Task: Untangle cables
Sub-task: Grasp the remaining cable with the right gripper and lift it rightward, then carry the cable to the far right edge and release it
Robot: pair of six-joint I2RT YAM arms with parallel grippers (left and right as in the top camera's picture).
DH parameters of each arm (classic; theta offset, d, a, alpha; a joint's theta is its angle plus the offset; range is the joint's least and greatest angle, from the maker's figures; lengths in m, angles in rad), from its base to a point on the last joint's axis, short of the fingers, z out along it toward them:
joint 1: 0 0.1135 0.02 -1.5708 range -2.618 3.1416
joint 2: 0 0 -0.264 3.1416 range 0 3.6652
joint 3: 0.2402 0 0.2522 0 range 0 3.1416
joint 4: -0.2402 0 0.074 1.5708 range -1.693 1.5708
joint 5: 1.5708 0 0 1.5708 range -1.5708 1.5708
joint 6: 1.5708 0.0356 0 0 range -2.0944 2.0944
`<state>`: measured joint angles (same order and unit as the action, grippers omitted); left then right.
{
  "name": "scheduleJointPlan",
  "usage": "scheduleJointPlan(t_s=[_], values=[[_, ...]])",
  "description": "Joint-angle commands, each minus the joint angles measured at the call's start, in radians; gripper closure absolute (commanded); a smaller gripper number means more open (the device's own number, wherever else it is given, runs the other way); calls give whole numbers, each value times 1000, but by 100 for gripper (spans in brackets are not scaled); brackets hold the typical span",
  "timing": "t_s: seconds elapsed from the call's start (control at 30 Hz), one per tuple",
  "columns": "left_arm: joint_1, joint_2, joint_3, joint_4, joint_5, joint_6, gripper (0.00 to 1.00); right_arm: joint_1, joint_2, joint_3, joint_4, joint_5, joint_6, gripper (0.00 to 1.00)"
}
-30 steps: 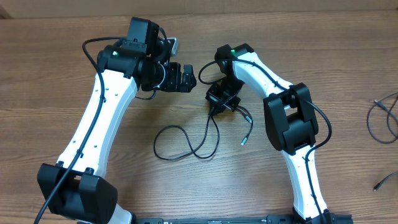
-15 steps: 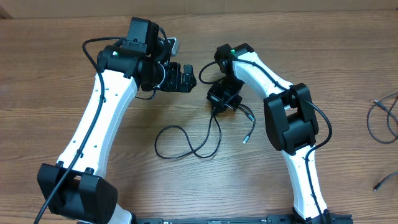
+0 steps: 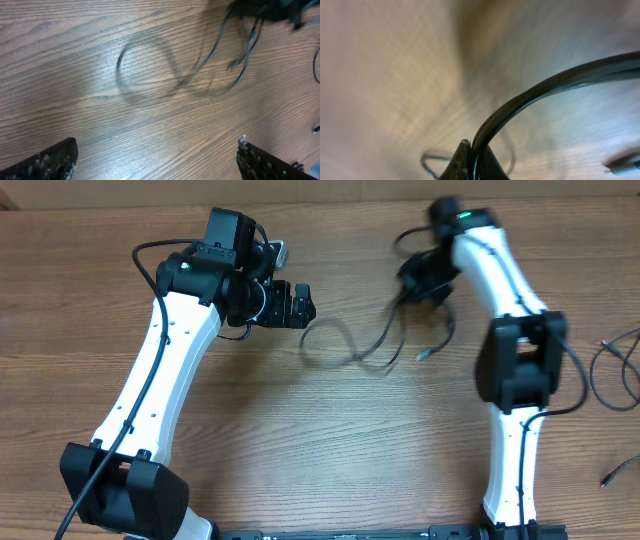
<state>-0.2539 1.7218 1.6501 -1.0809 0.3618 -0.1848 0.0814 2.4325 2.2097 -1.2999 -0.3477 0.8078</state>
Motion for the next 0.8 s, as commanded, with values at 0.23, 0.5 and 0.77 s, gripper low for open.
scheduleJointPlan(t_s=[0.23, 0.5, 0.77], values=[[-3, 10, 14, 1, -7, 5, 0, -304, -1, 285, 119, 122, 4, 96], [-3, 10, 14, 1, -7, 5, 0, -500, -1, 363, 182, 291, 3, 96], [-3, 10, 14, 1, -7, 5, 0, -580, -1, 363, 235, 379, 2, 96]])
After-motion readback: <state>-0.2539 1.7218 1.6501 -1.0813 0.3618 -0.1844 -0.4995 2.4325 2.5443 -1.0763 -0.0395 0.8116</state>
